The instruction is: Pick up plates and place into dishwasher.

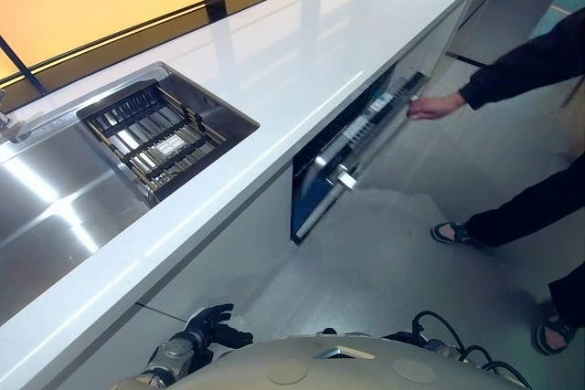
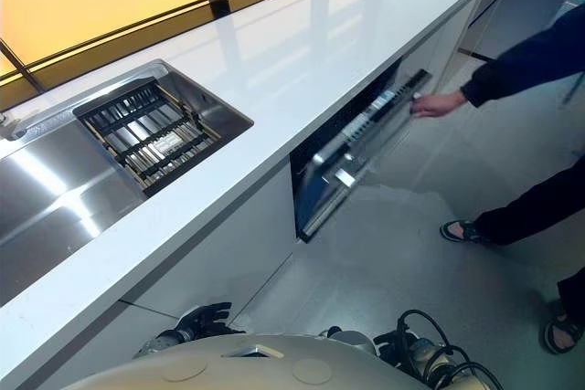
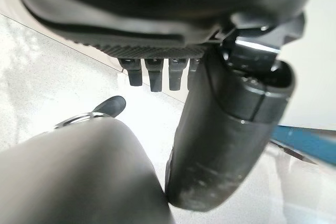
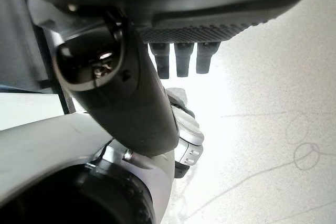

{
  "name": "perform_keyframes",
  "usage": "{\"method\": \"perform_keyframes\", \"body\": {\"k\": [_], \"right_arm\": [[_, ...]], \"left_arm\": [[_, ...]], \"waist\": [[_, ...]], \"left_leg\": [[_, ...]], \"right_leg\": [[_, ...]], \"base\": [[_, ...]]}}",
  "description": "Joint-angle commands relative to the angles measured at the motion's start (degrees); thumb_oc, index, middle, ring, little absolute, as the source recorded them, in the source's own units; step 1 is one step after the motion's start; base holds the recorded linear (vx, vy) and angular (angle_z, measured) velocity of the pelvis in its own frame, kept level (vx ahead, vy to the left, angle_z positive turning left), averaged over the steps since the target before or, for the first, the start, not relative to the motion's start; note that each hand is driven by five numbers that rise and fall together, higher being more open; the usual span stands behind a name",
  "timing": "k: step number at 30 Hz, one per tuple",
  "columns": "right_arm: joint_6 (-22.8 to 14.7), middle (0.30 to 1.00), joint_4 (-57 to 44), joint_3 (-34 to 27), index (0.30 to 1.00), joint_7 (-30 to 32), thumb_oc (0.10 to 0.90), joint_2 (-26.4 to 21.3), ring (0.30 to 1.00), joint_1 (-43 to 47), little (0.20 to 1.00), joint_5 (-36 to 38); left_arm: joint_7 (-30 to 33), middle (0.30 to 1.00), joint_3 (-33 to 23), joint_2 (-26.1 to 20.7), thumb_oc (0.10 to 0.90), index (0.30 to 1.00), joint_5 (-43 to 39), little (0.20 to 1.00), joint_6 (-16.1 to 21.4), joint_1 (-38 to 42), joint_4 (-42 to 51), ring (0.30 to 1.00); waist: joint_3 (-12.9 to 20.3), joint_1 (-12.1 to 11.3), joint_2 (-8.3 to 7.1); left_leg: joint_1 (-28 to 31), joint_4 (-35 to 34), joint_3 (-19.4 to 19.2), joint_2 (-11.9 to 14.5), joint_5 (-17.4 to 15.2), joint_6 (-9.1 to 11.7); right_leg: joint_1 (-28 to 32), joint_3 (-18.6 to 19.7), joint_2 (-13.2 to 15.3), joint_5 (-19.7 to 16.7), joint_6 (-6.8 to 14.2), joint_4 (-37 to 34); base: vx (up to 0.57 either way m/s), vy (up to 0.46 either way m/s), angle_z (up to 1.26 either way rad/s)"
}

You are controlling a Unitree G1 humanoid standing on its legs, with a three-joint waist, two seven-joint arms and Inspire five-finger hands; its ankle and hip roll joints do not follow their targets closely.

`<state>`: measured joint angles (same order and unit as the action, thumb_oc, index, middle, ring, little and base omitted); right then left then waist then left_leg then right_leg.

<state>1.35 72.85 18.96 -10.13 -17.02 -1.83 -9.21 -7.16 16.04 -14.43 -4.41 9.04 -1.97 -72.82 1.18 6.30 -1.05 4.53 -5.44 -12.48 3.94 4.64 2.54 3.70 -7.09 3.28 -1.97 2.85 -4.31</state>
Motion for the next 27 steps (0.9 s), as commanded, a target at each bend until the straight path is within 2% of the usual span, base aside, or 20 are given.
{"method": "perform_keyframes", "body": {"k": [1, 20, 27], "right_arm": [[-1.1, 0.900, 1.6, 2.5, 0.900, -1.3, 0.800, 2.0, 0.900, 6.6, 0.900, 0.3], [-1.6, 0.900, 1.6, 2.8, 0.900, -1.7, 0.800, 1.6, 0.900, 6.7, 0.900, -2.3], [-0.6, 0.900, 1.5, 2.9, 0.900, -1.2, 0.800, 1.5, 0.900, 7.0, 0.900, -2.5]], "left_arm": [[-0.3, 0.900, 1.8, -0.3, 0.800, 0.900, 2.3, 0.900, 1.4, 4.3, -0.8, 0.900], [-0.6, 0.900, 1.7, -0.7, 0.800, 0.900, 2.8, 0.900, 1.4, 3.9, -0.4, 0.900], [-0.9, 0.900, 1.7, -0.9, 0.800, 0.900, 1.8, 0.900, 0.9, 4.4, 0.0, 0.900]], "waist": [[-2.1, -0.5, 1.67], [-2.3, -0.3, 1.85], [-2.1, -0.2, 2.02]], "left_leg": [[0.8, 0.9, 1.1, -4.4, -6.5, -2.5], [0.9, 1.0, 0.8, -4.3, -6.5, -2.4], [0.9, 1.1, 0.6, -4.1, -6.4, -2.3]], "right_leg": [[-0.9, -3.3, -1.7, 3.6, 2.8, 4.0], [-0.8, -2.9, -1.9, 3.9, 2.6, 4.2], [-0.8, -3.0, -1.7, 3.9, 2.6, 4.3]], "base": [[0.00, 0.000, 0.00], [0.00, 0.000, 0.00], [0.00, 0.000, 0.00]]}}
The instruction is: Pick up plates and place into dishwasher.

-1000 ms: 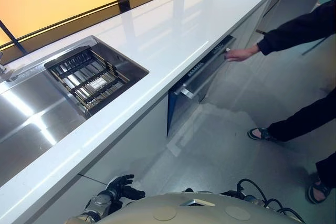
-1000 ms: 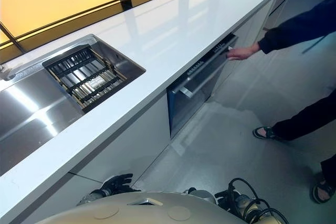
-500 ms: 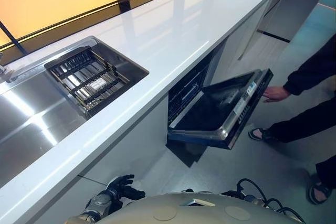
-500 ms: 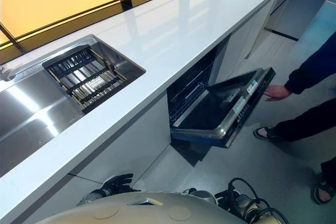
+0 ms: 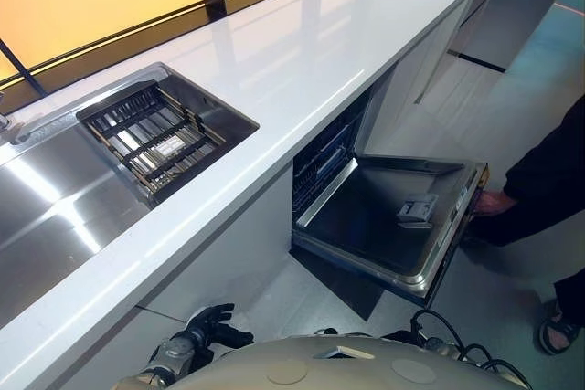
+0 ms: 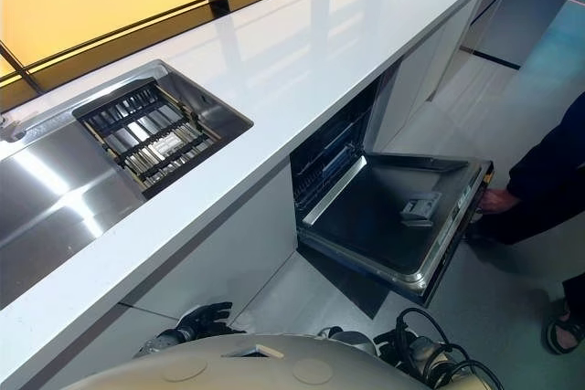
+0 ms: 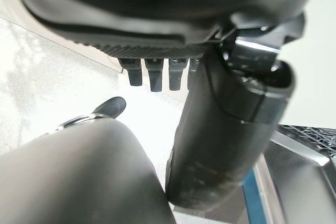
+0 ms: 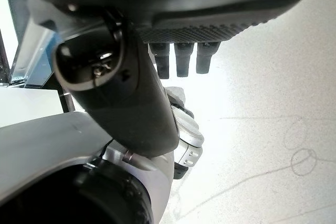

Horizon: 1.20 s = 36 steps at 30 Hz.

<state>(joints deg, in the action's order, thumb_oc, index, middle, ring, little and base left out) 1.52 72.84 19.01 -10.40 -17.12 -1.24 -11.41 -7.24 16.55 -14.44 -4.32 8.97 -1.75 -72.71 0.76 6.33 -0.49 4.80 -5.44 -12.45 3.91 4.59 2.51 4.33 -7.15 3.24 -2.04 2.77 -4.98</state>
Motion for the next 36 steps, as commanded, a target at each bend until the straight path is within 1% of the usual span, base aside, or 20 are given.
{"method": "perform_keyframes", "body": {"k": [1, 3, 5, 6, 9, 10, 12, 16, 19, 21, 23, 24, 25, 26, 27, 29, 30, 32, 34, 36], "right_arm": [[-0.5, 0.900, 1.6, 2.8, 0.900, -0.5, 0.800, 1.7, 0.900, 6.4, 0.900, -0.4], [-0.8, 0.900, 1.8, 2.8, 0.900, 1.6, 0.800, 1.7, 0.900, 6.5, 0.900, -1.0], [-3.1, 0.900, 1.6, 2.7, 0.900, 5.6, 0.800, 1.5, 0.900, 6.6, 0.900, -0.5], [-3.2, 0.900, 1.6, 2.7, 0.900, 5.8, 0.800, 1.5, 0.900, 6.7, 0.900, -0.4], [-8.4, 0.900, -0.7, 2.7, 0.900, 9.7, 0.800, 1.1, 0.900, 7.1, 0.900, 1.5], [-11.4, 0.900, -2.4, 2.8, 0.900, 10.9, 0.800, 0.9, 0.900, 7.4, 0.900, 2.4], [-14.8, 0.900, -4.5, 3.0, 0.900, 12.5, 0.800, 0.7, 0.900, 7.6, 0.900, 2.0], [-18.9, 0.900, -7.8, 4.3, 0.900, 14.4, 0.800, 0.1, 0.900, 7.5, 0.900, -1.9], [-21.7, 0.900, -8.7, 5.7, 0.900, 16.0, 0.800, -0.3, 0.900, 7.3, 0.900, -8.2], [-21.9, 0.900, -9.0, 6.6, 0.900, 16.5, 0.800, -0.6, 0.900, 7.5, 0.900, -10.0], [-20.3, 0.900, -8.9, 7.2, 0.900, 17.6, 0.800, -0.7, 0.900, 7.6, 0.900, -11.3], [-16.8, 0.900, -8.1, 7.3, 0.900, 19.8, 0.800, -0.6, 0.900, 7.6, 0.900, -10.8], [-13.6, 0.900, -7.5, 7.0, 0.900, 20.5, 0.800, -0.5, 0.900, 7.6, 0.900, -8.4], [-11.8, 0.900, -7.1, 6.8, 0.900, 20.9, 0.800, -0.5, 0.900, 7.6, 0.900, -6.3], [-8.6, 0.900, -5.7, 5.6, 0.900, 21.0, 0.800, -0.1, 0.900, 7.4, 0.900, 2.8], [-6.9, 0.900, -3.8, 1.8, 0.900, 19.4, 0.800, 0.8, 0.900, 7.1, 0.900, 18.8], [-7.5, 0.900, -2.5, -2.0, 0.900, 17.0, 0.800, 1.8, 0.900, 6.8, 0.900, 27.0], [-8.8, 0.900, -1.6, -6.2, 0.900, 12.6, 0.800, 3.0, 0.900, 6.0, 0.900, 35.5], [-8.8, 0.900, -1.4, -9.7, 0.900, 11.8, 0.800, 4.2, 0.900, 4.9, 0.900, 39.0], [-8.3, 0.900, -1.2, -10.8, 0.900, 13.5, 0.800, 4.7, 0.900, 4.1, 0.900, 37.1]], "left_arm": [[-0.8, 0.900, 1.1, -0.9, 0.800, 0.900, 1.7, 0.900, 0.9, 4.2, -0.1, 0.900], [-0.9, 0.900, 1.2, -0.7, 0.800, 0.900, 1.7, 0.900, 0.5, 4.3, 0.1, 0.900], [-0.9, 0.900, 1.3, -0.6, 0.800, 0.900, 1.7, 0.900, 0.3, 4.4, 0.0, 0.900], [-0.9, 0.900, 1.3, -0.6, 0.800, 0.900, 1.7, 0.900, 0.3, 4.4, -0.1, 0.900], [-0.8, 0.900, 1.2, -0.6, 0.800, 0.900, 1.8, 0.900, 0.0, 4.2, 0.2, 0.900], [-0.8, 0.900, 1.3, -0.7, 0.800, 0.900, 1.6, 0.900, 0.0, 4.1, 0.3, 0.900], [-0.5, 0.900, 1.3, -0.7, 0.800, 0.900, 1.5, 0.900, 0.0, 3.8, 0.6, 0.900], [-0.4, 0.900, 1.1, -1.0, 0.800, 0.900, 1.2, 0.900, 0.0, 3.5, 1.3, 0.900], [-0.5, 0.900, 0.8, -1.2, 0.800, 0.900, 1.3, 0.900, 0.4, 3.5, 1.4, 0.900], [-0.5, 0.900, 0.7, -1.2, 0.800, 0.900, 1.7, 0.900, 0.2, 3.7, 1.6, 0.900], [-0.4, 0.900, 0.8, -1.3, 0.800, 0.900, 1.7, 0.900, 0.2, 4.0, 1.5, 0.900], [-0.4, 0.900, 0.7, -1.2, 0.800, 0.900, 1.6, 0.900, 0.2, 4.2, 1.2, 0.900], [-0.3, 0.900, 0.7, -1.2, 0.800, 0.900, 1.4, 0.900, 0.1, 4.4, 1.1, 0.900], [-0.2, 0.900, 0.6, -1.1, 0.800, 0.900, 1.2, 0.900, 0.1, 4.5, 1.1, 0.900], [-0.2, 0.900, 0.5, -1.0, 0.800, 0.900, 0.9, 0.900, 0.1, 4.6, 0.7, 0.900], [0.2, 0.900, 0.5, -0.6, 0.800, 0.900, 0.6, 0.900, 0.4, 4.6, 0.0, 0.900], [0.5, 0.900, 0.1, -0.2, 0.800, 0.900, 0.5, 0.900, 0.9, 4.3, -0.7, 0.900], [0.7, 0.900, -0.4, 0.0, 0.800, 0.900, 0.0, 0.900, 1.0, 3.8, -1.1, 0.900], [1.0, 0.900, -1.2, 0.3, 0.800, 0.900, -0.9, 0.900, 1.3, 2.9, -1.4, 0.900], [1.1, 0.900, -1.8, 0.5, 0.800, 0.900, -1.9, 0.900, 1.2, 2.4, -1.6, 0.900]], "waist": [[-1.7, -0.3, 1.45], [-1.6, -0.3, 1.44], [-1.6, -0.3, 1.40], [-1.6, -0.3, 1.39], [-1.6, -0.2, 1.31], [-1.6, -0.1, 1.30], [-1.6, 0.0, 1.25], [-1.7, 0.3, 1.26], [-1.6, 0.1, 1.13], [-1.6, 0.0, 1.07], [-1.6, -0.2, 0.98], [-1.6, -0.3, 0.89], [-1.6, -0.3, 0.85], [-1.6, -0.3, 0.83], [-1.6, -0.3, 0.83], [-1.7, 0.0, 0.83], [-1.8, 0.4, 0.98], [-1.6, 1.0, 1.28], [-1.2, 1.8, 1.65], [-0.8, 2.2, 1.94]], "left_leg": [[0.7, 1.1, 0.5, -4.1, -6.3, -2.3], [0.7, 1.1, 0.5, -4.1, -6.3, -2.3], [0.7, 1.1, 0.4, -4.0, -6.3, -2.3], [0.8, 1.1, 0.4, -4.0, -6.3, -2.3], [0.8, 1.2, 0.4, -4.0, -6.4, -2.4], [0.9, 1.2, 0.3, -4.0, -6.4, -2.4], [0.8, 1.2, 0.1, -4.0, -6.4, -2.4], [0.8, 1.3, -0.2, -4.0, -6.6, -2.5], [0.8, 1.2, -0.1, -4.0, -6.7, -2.6], [0.8, 1.2, 0.0, -4.0, -6.7, -2.6], [0.6, 1.3, 0.3, -4.0, -6.6, -2.6], [0.4, 1.3, 0.3, -4.0, -6.6, -2.5], [0.4, 1.3, 0.2, -3.9, -6.6, -2.5], [0.4, 1.3, 0.2, -3.9, -6.6, -2.5], [0.5, 1.2, 0.1, -3.9, -6.6, -2.5], [0.8, 1.1, 0.1, -3.9, -6.6, -2.6], [1.0, 0.9, -0.2, -3.8, -6.5, -2.6], [1.4, 0.8, -0.7, -3.7, -6.4, -2.6], [1.8, 0.6, -1.3, -3.7, -6.4, -2.7], [2.0, 0.5, -1.6, -3.8, -6.4, -2.7]], "right_leg": [[-1.4, -2.9, -1.7, 4.0, 2.7, 5.0], [-1.3, -2.9, -1.7, 4.0, 2.6, 5.0], [-1.3, -2.8, -1.8, 4.0, 2.6, 5.1], [-1.3, -2.8, -1.8, 4.0, 2.6, 5.1], [-1.3, -2.7, -1.8, 3.9, 2.6, 5.2], [-1.3, -2.6, -1.8, 3.9, 2.6, 5.3], [-1.5, -2.6, -1.9, 3.9, 2.7, 5.4], [-1.8, -2.6, -1.8, 3.9, 2.7, 5.7], [-1.8, -2.6, -1.8, 3.9, 2.8, 5.6], [-1.8, -2.6, -1.8, 3.9, 2.9, 5.5], [-1.9, -2.6, -1.8, 3.9, 2.9, 5.6], [-2.0, -2.6, -1.7, 3.9, 3.0, 5.6], [-2.0, -2.6, -1.7, 3.9, 3.0, 5.6], [-2.0, -2.6, -1.7, 3.8, 3.0, 5.6], [-2.0, -2.6, -1.7, 3.7, 3.0, 5.5], [-1.9, -2.4, -1.7, 3.5, 2.9, 5.5], [-1.8, -2.3, -1.8, 3.4, 2.9, 5.6], [-1.8, -2.0, -1.8, 3.4, 2.9, 5.8], [-1.8, -1.9, -1.8, 3.3, 2.9, 5.9], [-1.8, -1.9, -1.8, 3.3, 3.0, 5.9]], "base": [[0.00, 0.000, 0.00], [0.00, 0.000, 0.00], [0.00, 0.000, 0.00], [0.00, 0.000, 0.00], [0.00, 0.000, 0.00], [0.00, 0.000, 0.00], [0.00, 0.000, 0.00], [0.00, 0.000, 0.00], [0.00, 0.000, 0.00], [0.00, 0.000, 0.00], [0.00, 0.000, 0.00], [0.00, 0.000, 0.00], [0.00, 0.000, 0.00], [0.00, 0.000, 0.00], [0.00, 0.000, 0.00], [0.00, 0.000, 0.00], [0.00, 0.000, 0.00], [0.02, 0.025, -0.06], [0.04, 0.032, -0.12], [0.03, 0.024, -0.18]]}}
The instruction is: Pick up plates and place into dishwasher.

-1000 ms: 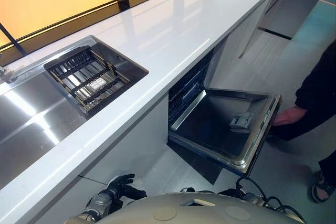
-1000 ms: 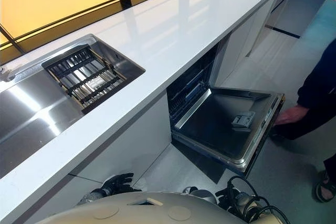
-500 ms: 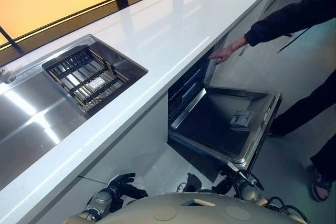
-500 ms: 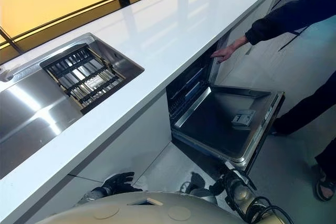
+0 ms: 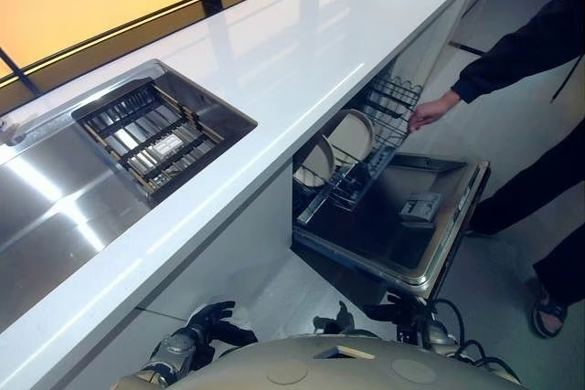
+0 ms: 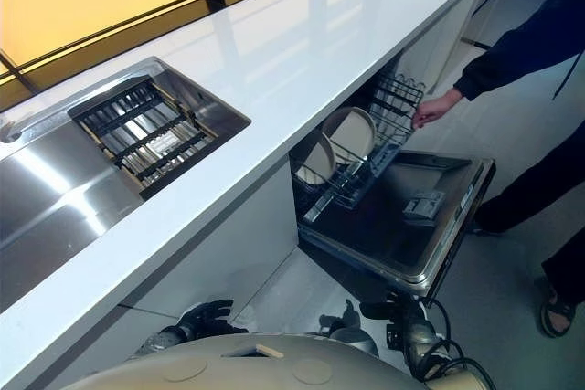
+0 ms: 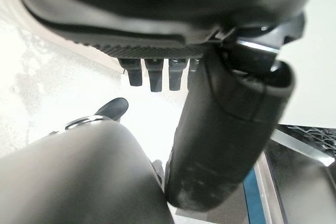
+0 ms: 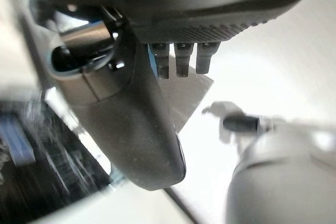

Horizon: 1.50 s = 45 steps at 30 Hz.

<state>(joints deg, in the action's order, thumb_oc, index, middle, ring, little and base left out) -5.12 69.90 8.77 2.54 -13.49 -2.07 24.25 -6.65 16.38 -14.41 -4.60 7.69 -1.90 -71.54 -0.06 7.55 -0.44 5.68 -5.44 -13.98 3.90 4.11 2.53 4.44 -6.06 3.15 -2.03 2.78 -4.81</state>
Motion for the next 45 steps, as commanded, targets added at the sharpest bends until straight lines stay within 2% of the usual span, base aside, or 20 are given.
{"method": "perform_keyframes", "body": {"k": [1, 4, 8, 10, 15, 17, 20, 22, 23, 25, 26, 30, 31, 33, 34, 37, 39, 40, 42, 45], "right_arm": [[-1.2, 0.900, 1.8, -0.7, 0.900, 2.3, 0.800, 1.0, 0.900, 4.8, 0.900, -1.5], [0.3, 0.900, 1.6, 4.2, 0.900, 10.1, 0.800, -0.7, 0.900, 5.0, 0.900, -27.3], [3.8, 0.900, 0.1, 10.2, 0.900, 9.3, 0.800, -2.7, 0.900, 7.0, 0.900, -38.7], [4.6, 0.900, 0.4, 11.7, 0.900, 7.1, 0.800, -3.2, 0.900, 7.7, 0.900, -34.8], [6.8, 0.900, 5.8, -3.2, 0.900, -2.6, 0.800, -0.4, 0.900, 6.7, 0.900, 15.0], [6.1, 0.900, 6.9, -6.3, 0.900, -2.8, 0.800, 0.1, 0.900, 5.1, 0.900, 11.1], [3.6, 0.900, 5.8, -2.0, 0.900, 6.1, 0.800, -1.1, 0.900, 4.4, 0.900, -27.9], [6.7, 0.900, 3.7, 5.2, 0.900, 6.2, 0.800, -3.0, 0.900, 5.1, 0.900, -41.3], [8.1, 0.900, 3.1, 8.1, 0.900, 4.0, 0.800, -3.9, 0.900, 5.7, 0.900, -39.2], [12.5, 0.900, 3.6, 3.6, 0.900, -4.3, 0.800, -3.7, 0.900, 7.9, 0.900, -5.2], [12.0, 0.900, 4.3, 0.9, 0.900, -4.4, 0.800, -3.2, 0.900, 8.1, 0.900, -3.5], [8.7, 0.900, 5.0, 5.1, 0.900, 1.9, 0.800, -4.0, 0.900, 6.7, 0.900, -37.7], [9.7, 0.900, 5.1, 7.7, 0.900, -0.1, 0.800, -4.6, 0.900, 6.6, 0.900, -31.9], [12.5, 0.900, 5.5, 1.3, 0.900, -5.2, 0.800, -3.4, 0.900, 7.3, 0.900, -2.6], [12.3, 0.900, 5.4, -0.4, 0.900, -4.5, 0.800, -2.8, 0.900, 7.4, 0.900, -2.5], [8.9, 0.900, 5.9, 2.3, 0.900, 4.4, 0.800, -3.1, 0.900, 6.7, 0.900, -31.0], [11.3, 0.900, 5.9, 5.5, 0.900, 4.1, 0.800, -4.0, 0.900, 6.4, 0.900, -16.3], [11.9, 0.900, 6.1, 1.0, 0.900, 0.4, 0.800, -3.5, 0.900, 6.9, 0.900, 1.3], [10.6, 0.900, 6.8, -7.6, 0.900, -5.0, 0.800, -1.7, 0.900, 6.6, 0.900, 17.9], [4.1, 0.900, 6.0, -5.4, 0.900, 5.2, 0.800, -1.6, 0.900, 4.4, 0.900, -14.6]], "left_arm": [[0.6, 0.900, -1.8, 0.5, 0.800, 0.900, -1.9, 0.900, 2.5, 2.4, -2.7, 0.900], [0.5, 0.900, -2.2, 0.5, 0.800, 0.900, -2.0, 0.900, 2.3, 2.0, -2.3, 0.900], [0.0, 0.900, -2.0, 0.0, 0.800, 0.900, -0.7, 0.900, 2.8, 1.9, -2.1, 0.900], [-0.3, 0.900, -1.6, -0.4, 0.800, 0.900, 0.5, 0.900, 3.1, 1.9, -1.9, 0.900], [-0.2, 0.900, -2.1, -0.6, 0.800, 0.900, 0.4, 0.900, 4.4, 1.8, -3.3, 0.900], [0.1, 0.900, -2.4, -0.2, 0.800, 0.900, -0.5, 0.900, 4.2, 1.5, -3.6, 0.900], [0.2, 0.900, -2.5, 0.0, 0.800, 0.900, -1.6, 0.900, 3.3, 1.4, -3.0, 0.900], [-0.2, 0.900, -2.8, -0.5, 0.800, 0.900, -0.9, 0.900, 2.5, 1.6, -1.9, 0.900], [-0.6, 0.900, -2.9, -0.9, 0.800, 0.900, -0.1, 0.900, 2.3, 1.8, -1.4, 0.900], [-1.3, 0.900, -2.3, -1.9, 0.800, 0.900, 0.8, 0.900, 3.1, 2.1, -1.5, 0.900], [-1.0, 0.900, -2.5, -1.7, 0.800, 0.900, 0.8, 0.900, 3.9, 1.7, -2.0, 0.900], [-0.4, 0.900, -2.8, -1.1, 0.800, 0.900, 1.0, 0.900, 3.2, 1.5, -1.7, 0.900], [-0.9, 0.900, -2.5, -1.5, 0.800, 0.900, 1.6, 0.900, 2.2, 2.2, -1.1, 0.900], [-1.4, 0.900, -2.3, -1.8, 0.800, 0.900, 1.1, 0.900, 2.9, 2.6, -1.9, 0.900], [-1.2, 0.900, -2.4, -1.6, 0.800, 0.900, 1.0, 0.900, 3.5, 2.3, -2.4, 0.900], [-0.4, 0.900, -2.6, -0.8, 0.800, 0.900, 1.0, 0.900, 3.6, 1.9, -2.4, 0.900], [-0.7, 0.900, -2.0, -1.0, 0.800, 0.900, 1.7, 0.900, 1.9, 2.6, -1.3, 0.900], [-1.0, 0.900, -1.9, -1.2, 0.800, 0.900, 1.1, 0.900, 2.2, 2.9, -1.7, 0.900], [-0.8, 0.900, -2.6, -0.9, 0.800, 0.900, 0.3, 0.900, 3.8, 2.2, -3.1, 0.900], [0.6, 0.900, -2.9, 0.3, 0.800, 0.900, -0.5, 0.900, 2.6, 1.3, -2.4, 0.900]], "waist": [[0.1, 1.1, 1.97], [0.4, 0.9, 2.08], [0.3, -0.3, 1.69], [0.2, -1.1, 1.39], [-0.4, -0.7, 1.31], [-0.1, 0.1, 1.70], [-0.2, 0.7, 2.04], [-0.1, 0.2, 1.85], [-0.2, -0.3, 1.64], [-0.8, -1.4, 1.09], [-0.8, -1.3, 1.06], [-0.7, -1.0, 1.06], [-0.7, -1.3, 1.01], [-1.1, -1.3, 1.03], [-1.0, -1.1, 1.05], [-0.8, -0.6, 1.11], [-1.0, -0.8, 1.13], [-1.1, -0.8, 1.20], [-0.7, -0.2, 1.45], [-0.5, 0.7, 1.80]], "left_leg": [[1.2, 0.5, -0.1, -3.8, -5.9, -2.7], [1.0, 0.4, -0.1, -3.9, -6.1, -2.8], [0.5, 0.4, 0.5, -4.0, -6.1, -2.7], [0.2, 0.6, 1.0, -4.0, -6.1, -2.7], [0.6, 0.6, 0.8, -3.6, -5.9, -2.8], [0.9, 0.6, 0.2, -3.6, -6.0, -2.8], [1.1, 0.5, 0.1, -3.8, -6.2, -2.9], [0.7, 0.5, 0.4, -3.9, -6.1, -2.8], [0.5, 0.7, 0.7, -3.9, -6.2, -2.8], [0.7, 0.8, 1.5, -3.9, -6.3, -2.9], [0.7, 0.8, 1.3, -3.8, -6.3, -2.9], [0.4, 0.8, 0.4, -3.6, -6.1, -2.7], [0.1, 0.9, 0.8, -3.6, -6.1, -2.7], [0.5, 0.9, 1.7, -3.7, -6.1, -2.7], [0.5, 0.9, 1.5, -3.7, -6.1, -2.7], [0.4, 0.8, 0.6, -3.6, -5.9, -2.6], [0.2, 0.9, 1.0, -3.6, -5.9, -2.6], [0.4, 0.8, 1.6, -3.7, -5.9, -2.7], [0.8, 0.7, 1.3, -3.7, -6.0, -2.8], [1.1, 0.8, 0.0, -3.6, -6.2, -2.8]], "right_leg": [[-1.8, -3.1, -1.7, 3.3, 3.0, 5.7], [-1.7, -3.7, -1.5, 3.3, 3.2, 5.2], [-1.7, -4.1, -1.4, 3.5, 3.2, 5.1], [-1.9, -4.3, -1.4, 3.6, 3.1, 5.2], [-1.7, -3.7, -1.8, 3.4, 2.8, 5.6], [-1.7, -3.7, -1.7, 3.5, 3.0, 5.7], [-1.6, -3.7, -1.6, 3.5, 3.3, 5.6], [-1.9, -4.0, -1.5, 3.4, 3.3, 5.5], [-2.0, -4.2, -1.4, 3.5, 3.3, 5.5], [-1.5, -4.4, -1.5, 3.8, 2.9, 5.7], [-1.6, -4.3, -1.7, 3.7, 2.9, 5.7], [-1.8, -4.0, -1.5, 3.4, 3.2, 5.5], [-1.9, -4.2, -1.4, 3.4, 3.2, 5.5], [-1.4, -4.2, -1.5, 3.5, 3.1, 5.5], [-1.4, -4.2, -1.6, 3.3, 3.1, 5.3], [-1.7, -3.7, -1.7, 3.0, 3.2, 5.2], [-1.8, -3.9, -1.4, 3.1, 3.3, 5.4], [-1.6, -3.9, -1.5, 3.2, 3.1, 5.5], [-1.4, -3.7, -1.8, 3.0, 3.0, 5.3], [-1.4, -3.5, -1.7, 3.1, 3.3, 5.4]], "base": [[0.02, 0.014, -0.18], [0.00, 0.003, -0.24], [-0.02, -0.017, -0.03], [-0.04, -0.043, 0.06], [-0.01, -0.024, 0.07], [0.01, 0.009, -0.02], [0.01, 0.019, -0.09], [-0.03, -0.009, -0.09], [-0.04, -0.039, -0.12], [-0.03, -0.061, 0.01], [-0.01, -0.041, 0.11], [0.00, -0.002, 0.02], [0.00, 0.000, 0.00], [0.00, 0.000, 0.00], [0.01, 0.004, 0.06], [-0.01, 0.003, -0.02], [-0.01, -0.003, -0.04], [0.00, 0.000, 0.00], [0.04, 0.012, 0.03], [0.02, 0.027, -0.07]]}}
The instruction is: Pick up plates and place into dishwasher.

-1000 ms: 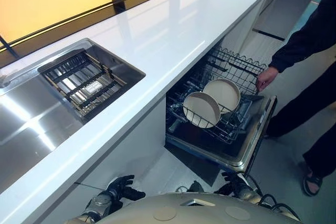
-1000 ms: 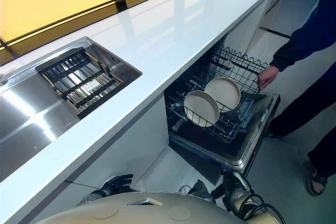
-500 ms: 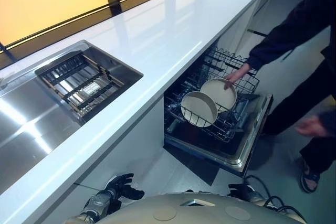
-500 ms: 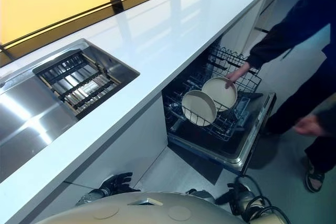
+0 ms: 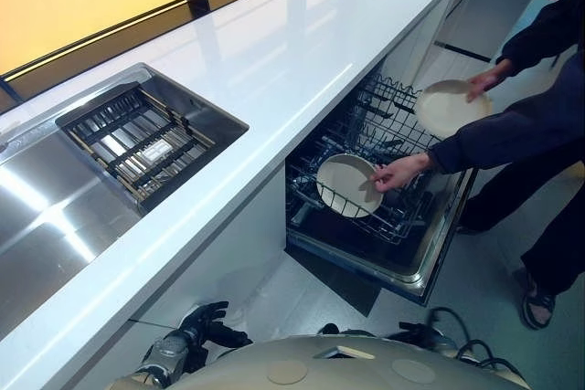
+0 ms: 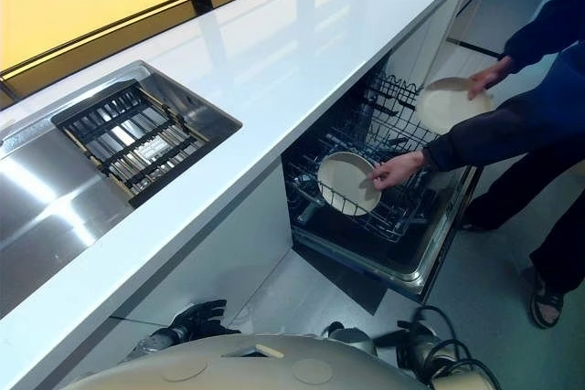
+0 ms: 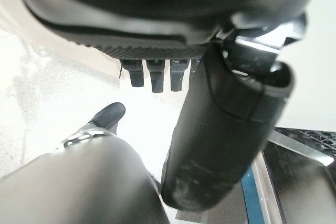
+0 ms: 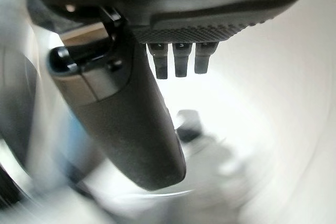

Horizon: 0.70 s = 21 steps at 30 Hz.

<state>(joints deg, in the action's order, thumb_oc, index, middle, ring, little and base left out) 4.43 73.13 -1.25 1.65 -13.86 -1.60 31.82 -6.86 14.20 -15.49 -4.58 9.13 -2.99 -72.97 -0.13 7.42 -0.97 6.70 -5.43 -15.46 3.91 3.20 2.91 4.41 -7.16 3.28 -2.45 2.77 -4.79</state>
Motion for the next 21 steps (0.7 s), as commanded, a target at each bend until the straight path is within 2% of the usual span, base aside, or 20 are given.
{"method": "perform_keyframes", "body": {"k": [1, 2, 3, 4, 5, 6, 7, 8, 9, 10, 12, 13, 14, 15, 16, 17, 18, 19, 20, 21], "right_arm": [[-4.1, 0.900, 2.0, 6.1, 0.900, 3.7, 0.800, -1.5, 0.900, 3.9, 0.900, -15.8], [-2.0, 0.900, 1.3, 6.0, 0.900, 1.5, 0.800, -1.5, 0.900, 4.1, 0.900, -5.1], [0.9, 0.900, 0.9, 2.5, 0.900, 0.0, 0.800, -0.5, 0.900, 4.5, 0.900, 15.0], [-1.4, 0.900, 2.6, 0.1, 0.900, 4.1, 0.800, -0.3, 0.900, 4.4, 0.900, 5.8], [-4.0, 0.900, 3.2, 1.4, 0.900, 6.8, 0.800, -0.8, 0.900, 4.1, 0.900, -11.0], [-1.6, 0.900, 2.0, 2.5, 0.900, 3.1, 0.800, -0.9, 0.900, 4.2, 0.900, 3.8], [-0.5, 0.900, 1.6, 2.6, 0.900, 1.8, 0.800, -0.8, 0.900, 4.2, 0.900, 9.3], [0.9, 0.900, 2.9, -0.8, 0.900, 2.8, 0.800, 0.3, 0.900, 4.6, 0.900, 22.1], [-1.7, 0.900, 3.9, -1.8, 0.900, 7.1, 0.800, 0.6, 0.900, 4.6, 0.900, 8.3], [-5.2, 0.900, 4.1, 1.1, 0.900, 8.5, 0.800, -0.3, 0.900, 4.3, 0.900, -10.7], [-1.3, 0.900, 2.2, 2.1, 0.900, 3.0, 0.800, -0.3, 0.900, 4.3, 0.900, 9.7], [-2.1, 0.900, 3.1, 2.7, 0.900, 11.2, 0.800, -1.2, 0.900, 4.8, 0.900, -26.3], [-3.6, 0.900, 2.4, 6.9, 0.900, 8.8, 0.800, -2.2, 0.900, 4.9, 0.900, -27.4], [-1.2, 0.900, 1.1, 7.9, 0.900, 2.0, 0.800, -2.2, 0.900, 5.0, 0.900, -5.6], [3.6, 0.900, 0.5, 6.4, 0.900, 1.2, 0.800, -1.5, 0.900, 5.3, 0.900, 8.6], [4.2, 0.900, 1.9, 4.6, 0.900, 7.9, 0.800, -1.3, 0.900, 5.8, 0.900, -5.9], [0.0, 0.900, 2.6, 5.8, 0.900, 10.5, 0.800, -1.2, 0.900, 5.9, 0.900, -31.6], [-0.7, 0.900, 2.0, 9.9, 0.900, 4.1, 0.800, -2.2, 0.900, 5.9, 0.900, -12.0], [3.8, 0.900, 1.4, 7.9, 0.900, 2.1, 0.800, -1.6, 0.900, 6.0, 0.900, 13.2], [3.6, 0.900, 3.2, 5.0, 0.900, 6.8, 0.800, -1.0, 0.900, 6.2, 0.900, 1.9]], "left_arm": [[0.7, 0.900, -0.6, 1.2, 0.800, 0.900, -0.2, 0.900, 0.3, 2.4, -0.1, 0.900], [0.5, 0.900, -0.6, 0.9, 0.800, 0.900, -0.1, 0.900, 0.0, 2.5, 0.2, 0.900], [0.2, 0.900, -0.7, 0.5, 0.800, 0.900, -1.0, 0.900, 0.9, 2.3, -0.4, 0.900], [0.4, 0.900, -1.4, 1.0, 0.800, 0.900, -1.0, 0.900, 1.9, 1.8, -1.2, 0.900], [0.8, 0.900, -1.3, 1.6, 0.800, 0.900, -1.1, 0.900, 1.5, 1.8, -0.9, 0.900], [0.8, 0.900, -0.9, 1.4, 0.800, 0.900, -1.0, 0.900, 0.5, 1.7, 0.0, 0.900], [0.8, 0.900, -0.9, 1.3, 0.800, 0.900, -1.0, 0.900, 0.4, 1.7, 0.2, 0.900], [1.0, 0.900, -0.5, 1.6, 0.800, 0.900, -0.6, 0.900, 1.6, 1.3, -0.8, 0.900], [1.3, 0.900, -0.5, 2.0, 0.800, 0.900, -0.5, 0.900, 2.1, 1.1, -1.2, 0.900], [1.3, 0.900, -0.8, 2.2, 0.800, 0.900, -1.0, 0.900, 1.7, 1.3, -1.3, 0.900], [1.1, 0.900, -0.5, 1.7, 0.800, 0.900, -1.1, 0.900, 1.0, 1.3, -0.4, 0.900], [0.9, 0.900, -1.0, 1.6, 0.800, 0.900, -0.1, 0.900, 2.1, 1.2, -1.2, 0.900], [0.8, 0.900, -0.4, 1.4, 0.800, 0.900, -0.5, 0.900, 1.0, 1.6, -0.2, 0.900], [0.7, 0.900, -0.1, 1.2, 0.800, 0.900, -0.7, 0.900, 0.4, 1.7, 0.4, 0.900], [0.5, 0.900, -0.2, 1.0, 0.800, 0.900, -0.7, 0.900, 0.6, 1.7, 0.4, 0.900], [0.3, 0.900, -0.3, 1.2, 0.800, 0.900, -0.6, 0.900, 1.9, 1.7, -0.6, 0.900], [0.6, 0.900, 0.2, 1.5, 0.800, 0.900, -1.2, 0.900, 2.1, 1.9, -1.1, 0.900], [0.6, 0.900, 0.8, 1.3, 0.800, 0.900, -1.4, 0.900, 0.7, 2.0, 0.3, 0.900], [0.3, 0.900, 0.6, 1.1, 0.800, 0.900, -1.4, 0.900, 0.4, 2.2, 0.5, 0.900], [0.3, 0.900, 0.4, 1.4, 0.800, 0.900, -1.3, 0.900, 1.7, 2.1, -0.7, 0.900]], "waist": [[-0.2, 0.7, 2.35], [-0.2, 0.6, 2.31], [-0.7, 0.8, 2.25], [-0.6, 0.8, 2.37], [-0.4, 0.7, 2.47], [-0.4, 0.5, 2.50], [-0.2, 0.5, 2.50], [-0.4, 0.6, 2.71], [-0.6, 0.6, 2.78], [-0.4, 0.6, 2.77], [-0.3, 0.5, 2.68], [-0.5, 0.4, 2.67], [-0.2, 0.0, 2.60], [-0.1, -0.1, 2.54], [-0.5, 0.0, 2.49], [-0.8, -0.1, 2.64], [-0.7, 0.1, 2.69], [-0.3, -0.4, 2.75], [-0.5, -0.3, 2.74], [-0.9, -0.1, 2.92]], "left_leg": [[-0.2, 0.6, 1.6, -3.7, -5.1, -3.2], [-0.3, 0.6, 1.9, -3.8, -5.0, -3.2], [0.4, 0.5, 2.4, -4.0, -5.2, -3.3], [0.6, 0.6, 2.0, -3.8, -5.4, -3.1], [0.5, 0.7, 1.6, -3.8, -5.4, -3.2], [0.4, 0.6, 1.9, -4.0, -5.3, -3.3], [0.2, 0.5, 2.0, -4.0, -5.2, -3.3], [0.5, 0.5, 2.0, -3.8, -5.0, -3.2], [0.8, 0.5, 1.9, -3.7, -5.2, -3.0], [0.7, 0.6, 1.7, -3.8, -5.3, -3.1], [0.4, 0.6, 2.1, -4.0, -5.1, -3.2], [0.4, 0.6, 1.8, -3.8, -5.1, -2.9], [-0.3, 0.8, 2.0, -3.8, -5.0, -3.0], [-0.6, 0.9, 2.4, -4.0, -4.9, -3.1], [-0.3, 0.8, 2.7, -4.2, -5.0, -3.1], [0.2, 0.7, 2.5, -4.1, -5.1, -2.9], [0.0, 0.6, 2.6, -4.0, -4.9, -2.9], [-0.4, 0.8, 2.9, -4.2, -5.0, -3.1], [-0.3, 0.7, 3.2, -4.3, -4.9, -3.1], [0.4, 0.6, 2.8, -4.2, -4.9, -2.9]], "right_leg": [[-1.7, -2.4, -1.7, 3.3, 3.3, 5.3], [-1.8, -2.4, -1.6, 3.3, 3.3, 5.4], [-1.1, -2.7, -1.7, 3.5, 3.2, 5.3], [-0.9, -2.9, -1.9, 3.8, 3.2, 5.5], [-0.9, -2.9, -1.8, 3.8, 3.2, 5.4], [-0.9, -2.7, -1.6, 3.6, 3.2, 5.1], [-1.1, -2.7, -1.6, 3.4, 3.2, 5.1], [-0.8, -3.1, -1.7, 3.5, 3.1, 5.3], [-0.4, -3.3, -1.8, 3.6, 3.1, 5.2], [-0.5, -3.2, -1.7, 3.8, 3.2, 5.3], [-0.7, -3.1, -1.4, 3.6, 3.3, 5.3], [-0.7, -3.7, -1.5, 3.5, 3.3, 5.2], [-1.3, -3.5, -1.4, 3.5, 3.2, 5.5], [-1.4, -3.3, -1.4, 3.5, 3.3, 5.5], [-1.0, -3.4, -1.3, 3.4, 3.4, 5.3], [-0.6, -4.0, -1.5, 3.4, 3.3, 5.1], [-0.7, -3.8, -1.4, 3.4, 3.2, 4.8], [-1.1, -3.5, -1.4, 3.6, 3.2, 5.3], [-1.0, -3.5, -1.3, 3.5, 3.3, 5.1], [-0.4, -4.1, -1.5, 3.5, 3.2, 5.1]], "base": [[-0.02, 0.007, -0.08], [-0.01, 0.001, -0.04], [0.00, 0.000, 0.00], [0.03, 0.003, 0.00], [0.00, 0.000, 0.00], [0.00, 0.008, -0.04], [0.00, 0.014, -0.07], [0.02, 0.010, -0.03], [0.03, 0.011, -0.02], [0.00, 0.000, 0.00], [0.00, 0.000, 0.00], [-0.03, -0.005, 0.00], [-0.04, -0.009, -0.01], [0.00, 0.000, 0.00], [0.00, 0.000, 0.00], [0.00, 0.015, 0.04], [0.00, 0.000, 0.00], [0.00, 0.000, 0.00], [0.00, 0.000, 0.00], [0.00, 0.000, 0.00]]}}
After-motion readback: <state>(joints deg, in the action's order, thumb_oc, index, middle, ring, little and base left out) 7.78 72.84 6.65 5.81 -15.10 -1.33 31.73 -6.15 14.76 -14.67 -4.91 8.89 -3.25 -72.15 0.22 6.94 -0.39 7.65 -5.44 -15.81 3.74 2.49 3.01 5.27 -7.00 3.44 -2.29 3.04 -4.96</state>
